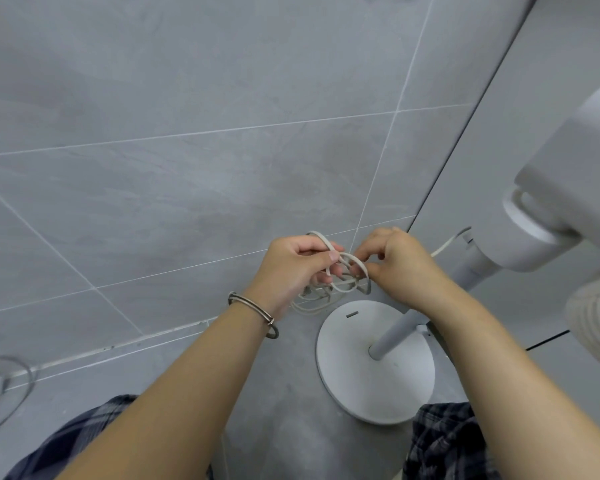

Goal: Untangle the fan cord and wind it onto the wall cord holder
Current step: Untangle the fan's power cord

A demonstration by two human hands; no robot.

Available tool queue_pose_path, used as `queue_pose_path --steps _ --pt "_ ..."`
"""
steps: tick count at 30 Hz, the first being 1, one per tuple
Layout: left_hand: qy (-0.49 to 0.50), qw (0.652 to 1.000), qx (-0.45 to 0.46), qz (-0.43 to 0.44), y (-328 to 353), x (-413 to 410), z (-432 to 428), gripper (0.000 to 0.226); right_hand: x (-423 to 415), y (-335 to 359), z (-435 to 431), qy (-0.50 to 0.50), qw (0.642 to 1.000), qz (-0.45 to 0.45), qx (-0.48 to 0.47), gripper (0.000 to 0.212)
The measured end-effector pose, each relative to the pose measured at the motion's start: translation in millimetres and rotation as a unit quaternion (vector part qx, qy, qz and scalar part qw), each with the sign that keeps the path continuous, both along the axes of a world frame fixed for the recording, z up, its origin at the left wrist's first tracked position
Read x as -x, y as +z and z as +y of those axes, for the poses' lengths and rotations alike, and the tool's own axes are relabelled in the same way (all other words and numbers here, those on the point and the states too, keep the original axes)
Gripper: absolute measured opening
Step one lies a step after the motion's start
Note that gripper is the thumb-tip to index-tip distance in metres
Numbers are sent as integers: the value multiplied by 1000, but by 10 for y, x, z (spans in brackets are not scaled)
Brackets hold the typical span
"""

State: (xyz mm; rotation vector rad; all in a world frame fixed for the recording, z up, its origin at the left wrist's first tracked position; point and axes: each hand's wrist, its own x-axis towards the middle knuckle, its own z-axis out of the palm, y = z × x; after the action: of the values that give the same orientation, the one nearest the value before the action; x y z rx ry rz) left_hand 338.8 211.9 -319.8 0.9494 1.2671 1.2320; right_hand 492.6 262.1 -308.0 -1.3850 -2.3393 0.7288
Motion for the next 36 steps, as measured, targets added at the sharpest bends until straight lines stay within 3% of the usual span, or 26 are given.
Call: queue_pose_path --steps 5,10,17,21,26,28,31,33,36 --pt "22 999 17 -42 24 -24 14 12 65 -5 -24 -56 998 -1 -15 22" --pt "68 979 73 -176 45 -8 47 22 98 -49 -23 -122 992 22 -38 17" --pt "85 973 145 -158 9 52 52 28 94 -48 -59 -219 971 -3 -94 15" --pt "91 969 132 -187 -11 85 73 21 67 -25 -61 -252 960 -31 -116 11" --pt "88 977 82 -174 23 137 71 22 20 -93 25 -159 981 -59 -97 13" --pt "75 983 74 -153 32 158 61 21 1 -98 10 -88 992 -38 -77 28" --pt "54 992 64 -90 30 132 31 23 13 -92 -31 6 989 -33 -142 43" --pt "49 995 59 -63 34 106 19 23 30 -87 -27 28 985 -18 -170 29" --pt "62 996 48 -38 29 100 22 23 38 -39 -33 40 996 9 -79 14"
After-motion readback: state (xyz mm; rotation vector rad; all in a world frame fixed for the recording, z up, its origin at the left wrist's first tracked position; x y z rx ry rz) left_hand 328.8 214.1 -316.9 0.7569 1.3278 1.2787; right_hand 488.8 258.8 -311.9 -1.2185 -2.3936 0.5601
